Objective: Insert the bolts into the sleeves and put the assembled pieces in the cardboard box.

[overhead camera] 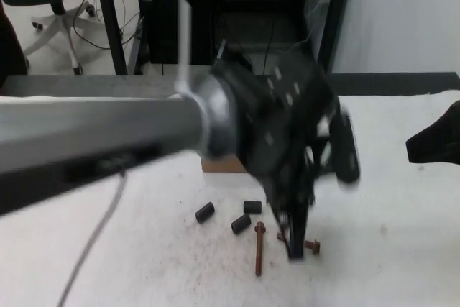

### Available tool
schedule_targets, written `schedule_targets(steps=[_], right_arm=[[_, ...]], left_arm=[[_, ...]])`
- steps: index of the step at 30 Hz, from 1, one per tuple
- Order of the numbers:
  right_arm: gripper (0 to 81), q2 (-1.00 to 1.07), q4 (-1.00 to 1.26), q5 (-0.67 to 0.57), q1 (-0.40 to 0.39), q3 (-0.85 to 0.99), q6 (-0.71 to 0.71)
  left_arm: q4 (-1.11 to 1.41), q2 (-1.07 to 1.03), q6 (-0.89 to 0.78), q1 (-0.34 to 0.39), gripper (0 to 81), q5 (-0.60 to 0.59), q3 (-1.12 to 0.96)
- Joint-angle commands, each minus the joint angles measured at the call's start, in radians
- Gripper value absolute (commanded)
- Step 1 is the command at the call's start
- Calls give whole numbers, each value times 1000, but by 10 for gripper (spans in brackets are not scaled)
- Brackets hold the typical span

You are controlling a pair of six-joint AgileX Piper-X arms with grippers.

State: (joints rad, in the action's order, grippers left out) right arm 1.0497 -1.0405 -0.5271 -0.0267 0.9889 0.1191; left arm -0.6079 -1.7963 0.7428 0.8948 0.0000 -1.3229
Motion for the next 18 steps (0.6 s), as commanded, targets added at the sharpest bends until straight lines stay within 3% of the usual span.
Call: schedule_targets(steps=[1, 5, 10, 14, 18], right_arm=[[8, -9, -3, -27, 2, 2, 5], [8, -9, -3, -28, 2, 2, 5], [8, -9, 11, -30, -13, 2, 5], [8, 11, 63, -30, -65, 2, 0], [8, 87, 142, -28, -166, 2, -42]], left_arm=[[-7, 140, -316, -70, 3, 31, 1], [9, 258, -538, -161, 3, 40, 92], [111, 434, -667, -279, 3, 26, 332], [258, 594, -817, -383, 3, -106, 587], [480, 730, -944, -475, 3, -253, 787]])
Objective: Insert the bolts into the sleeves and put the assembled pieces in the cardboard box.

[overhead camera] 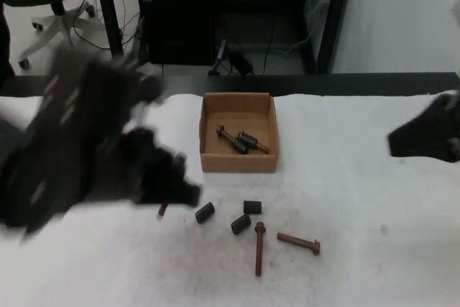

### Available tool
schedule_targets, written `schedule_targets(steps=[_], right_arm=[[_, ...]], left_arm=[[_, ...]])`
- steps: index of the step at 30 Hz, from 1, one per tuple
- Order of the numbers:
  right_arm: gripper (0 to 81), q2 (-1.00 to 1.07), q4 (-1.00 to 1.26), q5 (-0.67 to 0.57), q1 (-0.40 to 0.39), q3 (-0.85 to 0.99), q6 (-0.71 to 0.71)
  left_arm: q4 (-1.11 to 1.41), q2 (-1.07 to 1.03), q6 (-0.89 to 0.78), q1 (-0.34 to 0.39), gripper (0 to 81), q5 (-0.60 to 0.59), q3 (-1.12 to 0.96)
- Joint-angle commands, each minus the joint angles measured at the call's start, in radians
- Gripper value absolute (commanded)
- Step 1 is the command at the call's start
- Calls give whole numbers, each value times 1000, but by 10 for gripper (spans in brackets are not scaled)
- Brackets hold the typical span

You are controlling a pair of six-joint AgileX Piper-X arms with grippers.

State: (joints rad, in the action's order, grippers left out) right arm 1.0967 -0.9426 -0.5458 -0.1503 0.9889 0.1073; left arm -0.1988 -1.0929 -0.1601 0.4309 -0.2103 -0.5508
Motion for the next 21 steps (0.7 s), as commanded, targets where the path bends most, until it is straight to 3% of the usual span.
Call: schedule_targets(steps=[1, 5, 10, 15, 21], right_arm=[[8, 71, 63, -6, -65, 2, -39], [8, 206, 151, -6, -168, 4, -87], [8, 364, 253, -6, -273, 23, -141], [8, 492, 250, -6, -349, 119, -74], [8, 597, 236, 81, -388, 268, 1]], left_arm=[[121, 59, -53, -30, 3, -69, 55], [118, 131, -36, -69, 3, -83, 115], [-96, 104, 147, -71, 3, -87, 101], [-329, 9, 270, -71, 3, -15, 88], [-370, -100, 352, -71, 3, -8, 67]])
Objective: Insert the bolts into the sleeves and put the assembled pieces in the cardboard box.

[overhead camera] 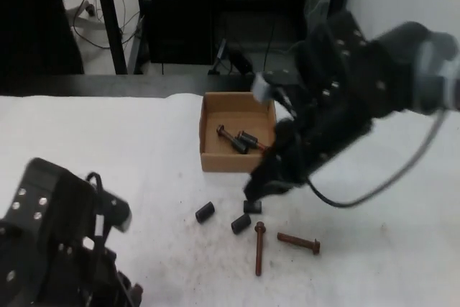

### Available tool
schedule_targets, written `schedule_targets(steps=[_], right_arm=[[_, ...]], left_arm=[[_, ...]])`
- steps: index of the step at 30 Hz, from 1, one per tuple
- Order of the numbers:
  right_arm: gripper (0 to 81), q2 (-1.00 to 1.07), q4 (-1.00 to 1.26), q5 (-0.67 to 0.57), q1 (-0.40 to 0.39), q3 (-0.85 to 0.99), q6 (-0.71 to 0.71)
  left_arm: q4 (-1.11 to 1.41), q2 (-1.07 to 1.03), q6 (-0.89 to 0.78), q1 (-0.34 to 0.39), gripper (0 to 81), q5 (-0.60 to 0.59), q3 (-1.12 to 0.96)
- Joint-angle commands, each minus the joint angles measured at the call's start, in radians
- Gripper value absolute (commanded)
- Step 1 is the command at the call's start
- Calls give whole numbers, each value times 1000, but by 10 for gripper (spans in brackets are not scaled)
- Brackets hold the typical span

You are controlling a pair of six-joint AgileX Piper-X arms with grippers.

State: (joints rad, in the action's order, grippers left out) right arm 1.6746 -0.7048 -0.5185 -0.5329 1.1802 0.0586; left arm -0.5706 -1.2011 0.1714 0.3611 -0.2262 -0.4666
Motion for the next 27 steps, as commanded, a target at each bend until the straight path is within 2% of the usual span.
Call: schedule_targets(steps=[1, 8, 16, 23, 25, 27], right_arm=[[8, 33, -12, 60, -5, 104, 63], [8, 78, -65, 80, -5, 224, 77], [8, 78, -132, 80, -5, 238, 77], [8, 78, -174, 80, -5, 238, 99], [8, 78, -175, 80, -5, 238, 99], [8, 78, -175, 80, -5, 238, 99]], left_arm=[[6, -6, 31, -1, 3, 7, -26], [62, -122, 103, -1, 3, 18, -96], [23, -324, 165, -1, 3, 80, -199], [4, -353, 224, 2, 5, 99, -263], [-2, -353, 229, 4, 62, 99, -272], [-13, -353, 233, 4, 154, 99, -274]])
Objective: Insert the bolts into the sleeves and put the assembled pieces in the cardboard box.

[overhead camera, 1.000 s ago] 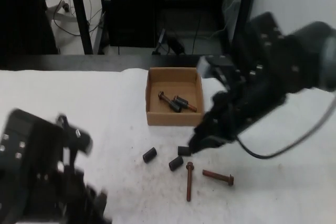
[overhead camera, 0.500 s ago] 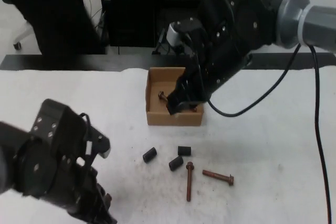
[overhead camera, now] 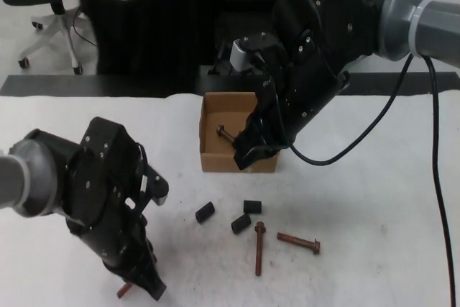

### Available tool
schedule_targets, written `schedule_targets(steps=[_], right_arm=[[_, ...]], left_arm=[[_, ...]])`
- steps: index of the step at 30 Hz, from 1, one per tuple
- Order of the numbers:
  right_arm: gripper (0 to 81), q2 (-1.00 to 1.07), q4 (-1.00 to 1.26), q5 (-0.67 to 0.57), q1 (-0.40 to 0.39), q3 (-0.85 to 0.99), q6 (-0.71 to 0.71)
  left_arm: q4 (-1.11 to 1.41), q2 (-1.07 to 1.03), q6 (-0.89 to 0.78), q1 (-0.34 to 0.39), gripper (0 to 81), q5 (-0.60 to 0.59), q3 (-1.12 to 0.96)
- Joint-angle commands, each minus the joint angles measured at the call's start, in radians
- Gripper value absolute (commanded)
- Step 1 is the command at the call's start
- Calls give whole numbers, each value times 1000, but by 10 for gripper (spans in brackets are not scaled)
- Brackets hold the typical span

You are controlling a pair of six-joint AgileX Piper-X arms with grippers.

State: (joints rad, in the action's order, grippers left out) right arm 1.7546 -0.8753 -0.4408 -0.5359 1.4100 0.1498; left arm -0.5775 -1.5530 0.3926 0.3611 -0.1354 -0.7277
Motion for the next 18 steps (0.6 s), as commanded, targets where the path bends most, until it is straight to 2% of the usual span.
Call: schedule_targets(steps=[1, 3, 4, 18], right_arm=[[8, -2, -5, 2, -2, 8, 8], [8, -2, -5, 2, -2, 8, 8], [8, -2, -5, 2, -2, 8, 8], [8, -2, -5, 2, -2, 8, 8]], left_arm=[[-15, -1, 24, 4, 211, 9, -13], [-40, -1, 60, 4, 298, 42, -13], [-50, -1, 72, 4, 315, 57, -13], [-69, -1, 184, 4, 318, 53, -22]])
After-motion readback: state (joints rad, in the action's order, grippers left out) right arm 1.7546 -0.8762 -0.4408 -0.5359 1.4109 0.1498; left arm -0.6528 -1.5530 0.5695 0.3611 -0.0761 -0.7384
